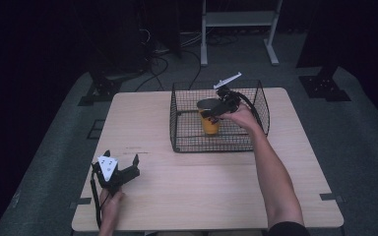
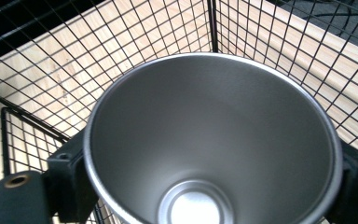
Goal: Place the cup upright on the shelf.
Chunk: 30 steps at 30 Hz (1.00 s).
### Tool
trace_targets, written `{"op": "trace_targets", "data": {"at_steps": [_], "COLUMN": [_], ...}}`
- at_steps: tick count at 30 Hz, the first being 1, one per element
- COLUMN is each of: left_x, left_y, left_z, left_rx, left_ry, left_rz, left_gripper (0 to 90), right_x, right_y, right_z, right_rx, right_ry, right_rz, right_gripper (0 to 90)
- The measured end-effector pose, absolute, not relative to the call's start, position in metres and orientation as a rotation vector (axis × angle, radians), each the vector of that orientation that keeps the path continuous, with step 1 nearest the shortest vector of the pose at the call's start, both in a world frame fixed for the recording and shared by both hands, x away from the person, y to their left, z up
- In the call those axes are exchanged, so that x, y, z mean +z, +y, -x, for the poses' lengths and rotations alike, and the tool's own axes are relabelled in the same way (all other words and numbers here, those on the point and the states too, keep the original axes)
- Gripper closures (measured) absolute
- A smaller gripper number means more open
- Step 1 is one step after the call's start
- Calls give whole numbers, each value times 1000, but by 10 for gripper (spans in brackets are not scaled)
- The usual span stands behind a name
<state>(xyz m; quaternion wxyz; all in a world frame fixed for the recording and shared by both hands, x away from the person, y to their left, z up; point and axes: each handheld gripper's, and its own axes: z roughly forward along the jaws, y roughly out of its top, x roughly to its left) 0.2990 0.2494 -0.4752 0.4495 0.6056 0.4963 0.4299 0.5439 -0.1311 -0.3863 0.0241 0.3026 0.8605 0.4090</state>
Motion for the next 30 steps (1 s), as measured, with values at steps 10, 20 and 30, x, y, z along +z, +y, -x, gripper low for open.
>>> {"op": "trace_targets", "data": {"at_steps": [10, 20, 30], "left_x": [-475, -475, -475], "left_y": [249, 249, 249], "left_z": [-299, -299, -299], "left_rx": [1063, 1064, 1065], "left_ry": [1226, 1224, 1221], "left_rz": [-1498, -1499, -1498], "left_gripper": [8, 8, 8], "right_x": [-392, -395, -396], "right_y": [-124, -119, -120], "right_z": [-543, -540, -535], "right_rx": [1206, 1151, 1138], "right_ry": [2677, 2667, 2675], "right_rz": [-914, -883, -847], "right_gripper": [98, 99, 99]}}
